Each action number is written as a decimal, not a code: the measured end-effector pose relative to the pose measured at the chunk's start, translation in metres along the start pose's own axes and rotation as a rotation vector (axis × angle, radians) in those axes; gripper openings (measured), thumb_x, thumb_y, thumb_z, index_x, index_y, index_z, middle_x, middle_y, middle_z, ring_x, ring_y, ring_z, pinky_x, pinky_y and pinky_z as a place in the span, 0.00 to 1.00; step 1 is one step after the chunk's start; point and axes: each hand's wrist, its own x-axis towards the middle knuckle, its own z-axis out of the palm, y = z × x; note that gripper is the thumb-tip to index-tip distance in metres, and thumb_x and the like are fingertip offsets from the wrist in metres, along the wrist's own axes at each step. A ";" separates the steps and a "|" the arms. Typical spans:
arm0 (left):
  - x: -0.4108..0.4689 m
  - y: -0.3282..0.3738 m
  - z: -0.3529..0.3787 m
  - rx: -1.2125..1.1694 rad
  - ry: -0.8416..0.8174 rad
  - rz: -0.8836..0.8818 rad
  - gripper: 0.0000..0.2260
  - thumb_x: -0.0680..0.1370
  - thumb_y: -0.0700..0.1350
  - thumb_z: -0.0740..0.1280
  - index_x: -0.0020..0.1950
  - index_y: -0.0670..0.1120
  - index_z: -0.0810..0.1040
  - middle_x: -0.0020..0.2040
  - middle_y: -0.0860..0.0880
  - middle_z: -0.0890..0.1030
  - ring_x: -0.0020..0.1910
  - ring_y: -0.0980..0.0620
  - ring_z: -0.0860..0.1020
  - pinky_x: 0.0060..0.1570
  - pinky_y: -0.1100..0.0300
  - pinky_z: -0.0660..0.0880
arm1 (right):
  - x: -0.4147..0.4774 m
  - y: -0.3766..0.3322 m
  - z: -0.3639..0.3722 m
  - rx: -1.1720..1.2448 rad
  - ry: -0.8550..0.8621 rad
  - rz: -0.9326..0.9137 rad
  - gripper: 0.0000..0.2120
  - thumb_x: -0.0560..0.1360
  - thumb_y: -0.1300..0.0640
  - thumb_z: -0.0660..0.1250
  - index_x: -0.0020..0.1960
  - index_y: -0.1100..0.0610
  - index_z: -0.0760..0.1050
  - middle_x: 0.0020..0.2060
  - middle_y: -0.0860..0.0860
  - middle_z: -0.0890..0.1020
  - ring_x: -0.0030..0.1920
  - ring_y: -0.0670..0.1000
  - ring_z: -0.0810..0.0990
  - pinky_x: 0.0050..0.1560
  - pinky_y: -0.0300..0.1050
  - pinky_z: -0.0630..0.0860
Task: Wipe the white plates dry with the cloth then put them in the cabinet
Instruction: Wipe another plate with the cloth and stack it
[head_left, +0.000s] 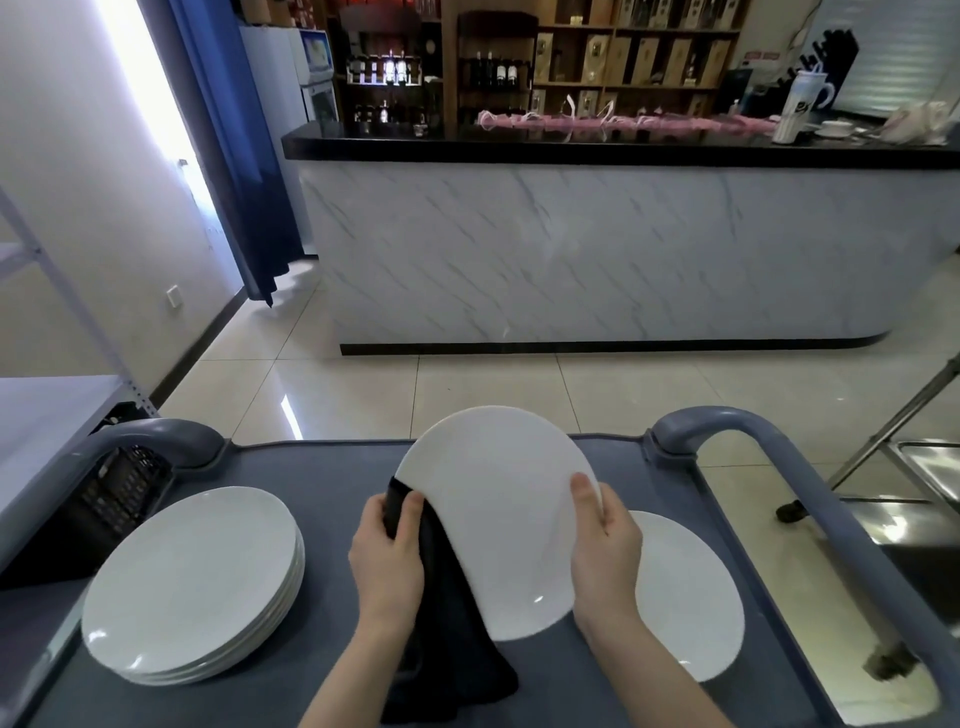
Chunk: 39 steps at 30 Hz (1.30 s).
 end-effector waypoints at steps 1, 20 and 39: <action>0.000 -0.002 -0.001 -0.014 -0.001 0.002 0.11 0.79 0.52 0.66 0.39 0.51 0.74 0.32 0.60 0.78 0.35 0.54 0.74 0.37 0.56 0.69 | 0.000 0.003 -0.003 -0.022 -0.038 -0.022 0.24 0.80 0.46 0.63 0.37 0.62 0.62 0.30 0.51 0.65 0.33 0.48 0.64 0.37 0.45 0.62; 0.021 0.010 -0.011 0.059 -0.098 0.139 0.08 0.78 0.48 0.69 0.39 0.54 0.77 0.34 0.57 0.80 0.36 0.58 0.76 0.39 0.64 0.71 | 0.026 -0.020 0.004 -0.230 -0.304 -0.187 0.21 0.80 0.49 0.66 0.38 0.66 0.70 0.30 0.53 0.68 0.33 0.48 0.65 0.35 0.45 0.62; 0.025 0.027 -0.005 0.158 -0.354 0.294 0.08 0.77 0.46 0.70 0.39 0.52 0.76 0.33 0.56 0.78 0.32 0.62 0.71 0.34 0.69 0.68 | 0.045 -0.040 -0.008 -0.454 -0.538 -0.334 0.16 0.79 0.49 0.67 0.34 0.54 0.74 0.28 0.46 0.69 0.30 0.44 0.65 0.31 0.36 0.61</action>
